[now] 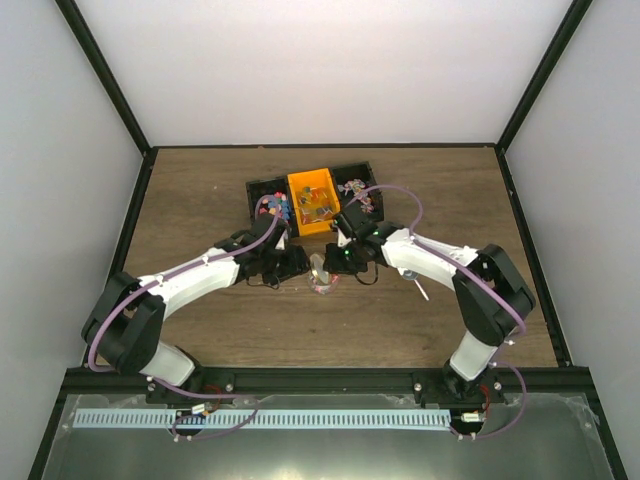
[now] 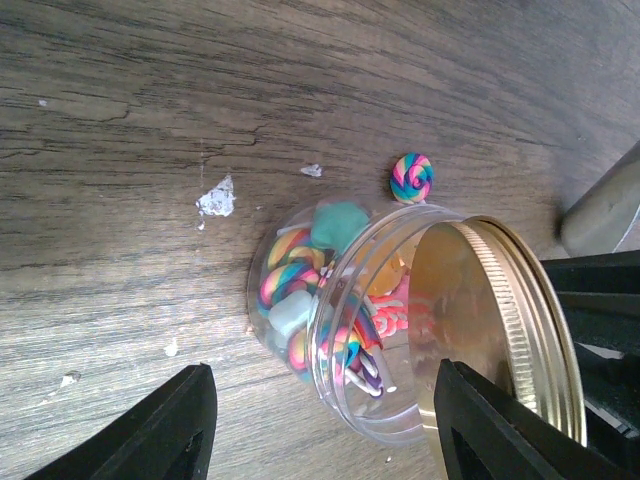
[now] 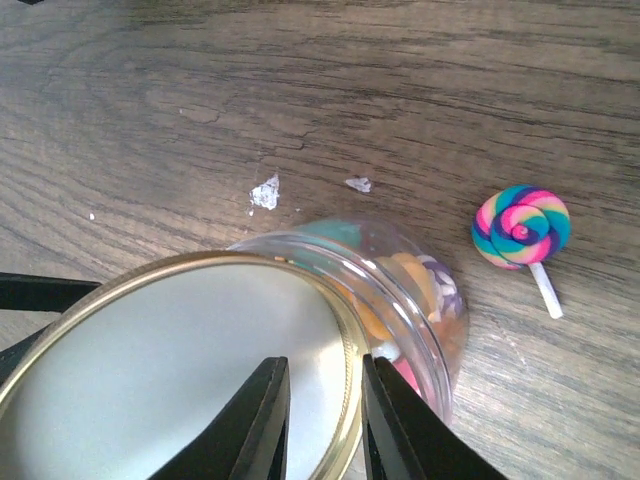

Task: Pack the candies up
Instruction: Close the bottle lid on the packing bottle.

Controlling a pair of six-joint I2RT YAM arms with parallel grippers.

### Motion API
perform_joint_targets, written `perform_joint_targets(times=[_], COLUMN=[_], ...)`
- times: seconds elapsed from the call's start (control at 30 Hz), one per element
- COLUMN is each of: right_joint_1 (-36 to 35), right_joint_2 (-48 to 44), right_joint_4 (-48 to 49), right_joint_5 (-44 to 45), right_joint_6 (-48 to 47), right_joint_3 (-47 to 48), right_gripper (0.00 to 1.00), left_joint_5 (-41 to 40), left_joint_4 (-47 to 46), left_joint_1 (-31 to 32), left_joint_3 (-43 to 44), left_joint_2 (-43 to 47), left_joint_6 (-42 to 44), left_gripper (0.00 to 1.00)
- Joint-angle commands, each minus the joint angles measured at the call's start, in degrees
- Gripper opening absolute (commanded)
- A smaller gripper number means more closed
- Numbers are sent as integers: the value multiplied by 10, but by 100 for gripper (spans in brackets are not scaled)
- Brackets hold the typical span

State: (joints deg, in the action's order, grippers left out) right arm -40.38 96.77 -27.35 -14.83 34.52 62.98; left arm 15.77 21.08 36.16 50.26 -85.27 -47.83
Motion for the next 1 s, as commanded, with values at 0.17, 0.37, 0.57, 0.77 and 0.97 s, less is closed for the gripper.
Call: perform_joint_targets(times=[0.17, 0.37, 0.57, 0.77, 0.97], right_joint_1=[-2, 0, 10, 15, 16], right_joint_2=[-49, -60, -69, -81, -71], right_joint_4=[-16, -22, -44, -70, -92], right_joint_5=[27, 37, 61, 102, 126], right_joint_6=[6, 6, 11, 7, 4], right_joint_3=[-7, -16, -26, -26, -27], right_gripper=[23, 22, 21, 21, 21], left_joint_5=[11, 8, 5, 5, 6], left_joint_4=[-10, -10, -12, -15, -15], left_joint_1=[9, 30, 47, 51, 55], left_joint_3=[29, 46, 54, 59, 69], left_joint_2=[-12, -29, -42, -50, -59], left_joint_6=[-9, -14, -19, -21, -19], left_gripper=[61, 61, 61, 61, 61])
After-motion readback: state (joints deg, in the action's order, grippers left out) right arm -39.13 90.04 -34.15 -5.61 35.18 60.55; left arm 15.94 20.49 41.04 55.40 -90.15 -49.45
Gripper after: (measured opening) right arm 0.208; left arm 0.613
